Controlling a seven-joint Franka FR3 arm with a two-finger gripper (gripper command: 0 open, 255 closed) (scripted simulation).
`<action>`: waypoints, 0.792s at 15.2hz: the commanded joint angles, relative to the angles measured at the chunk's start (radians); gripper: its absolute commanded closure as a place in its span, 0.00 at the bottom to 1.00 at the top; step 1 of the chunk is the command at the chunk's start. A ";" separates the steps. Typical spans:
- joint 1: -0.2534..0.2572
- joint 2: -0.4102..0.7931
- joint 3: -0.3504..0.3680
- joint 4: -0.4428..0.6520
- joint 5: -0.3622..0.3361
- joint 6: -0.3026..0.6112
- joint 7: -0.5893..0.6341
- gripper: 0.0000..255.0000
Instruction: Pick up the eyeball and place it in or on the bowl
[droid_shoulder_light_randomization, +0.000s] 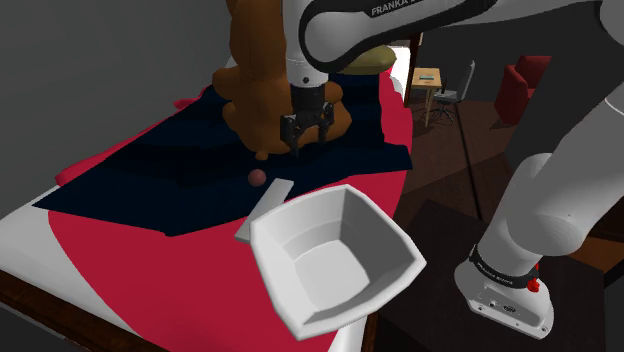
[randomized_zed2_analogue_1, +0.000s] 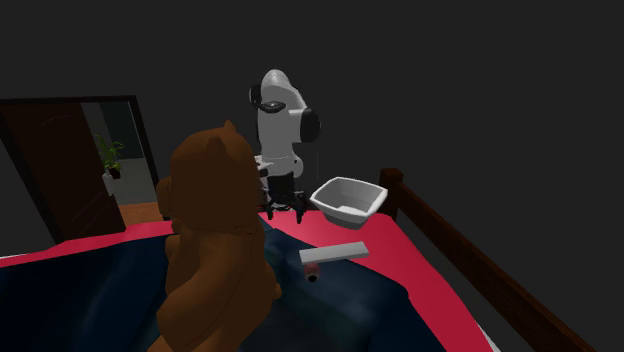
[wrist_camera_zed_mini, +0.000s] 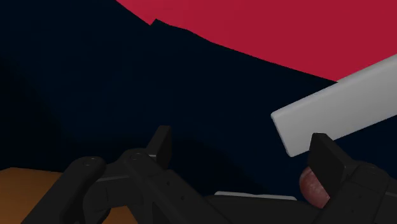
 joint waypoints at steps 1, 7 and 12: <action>0.008 0.071 0.023 0.057 -0.013 0.023 0.037 0.00; 0.035 0.294 0.064 0.251 -0.081 0.068 0.131 0.00; 0.072 0.464 0.076 0.427 -0.142 0.069 0.193 0.00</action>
